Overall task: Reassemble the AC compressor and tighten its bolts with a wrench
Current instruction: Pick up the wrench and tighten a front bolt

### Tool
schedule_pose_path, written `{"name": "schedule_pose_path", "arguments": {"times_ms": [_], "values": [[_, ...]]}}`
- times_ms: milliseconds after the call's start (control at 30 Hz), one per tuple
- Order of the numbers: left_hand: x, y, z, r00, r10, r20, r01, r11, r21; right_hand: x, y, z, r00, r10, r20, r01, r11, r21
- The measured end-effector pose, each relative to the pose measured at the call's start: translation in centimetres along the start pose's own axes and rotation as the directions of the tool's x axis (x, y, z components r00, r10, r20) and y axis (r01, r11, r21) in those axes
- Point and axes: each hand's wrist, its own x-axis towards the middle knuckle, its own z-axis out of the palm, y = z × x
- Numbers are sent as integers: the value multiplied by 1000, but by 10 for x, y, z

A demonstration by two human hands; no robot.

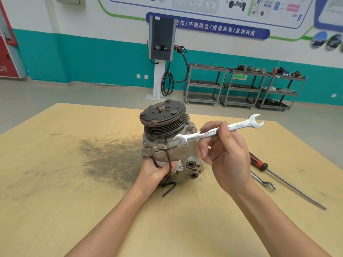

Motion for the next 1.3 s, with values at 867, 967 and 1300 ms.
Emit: {"name": "schedule_pose_path", "arguments": {"times_ms": [867,967,1300], "values": [[0,-1,0,999,-36,5,35,999,14,53,-6,-27,902,421,-90,-430,872,-234],[0,-1,0,999,-38,6,38,999,13,48,1,-26,919,381,-101,-394,903,-174],[-1,0,0,1000,-19,-3,19,1000,9,2,28,-9,958,-228,-172,137,894,-427]]}}
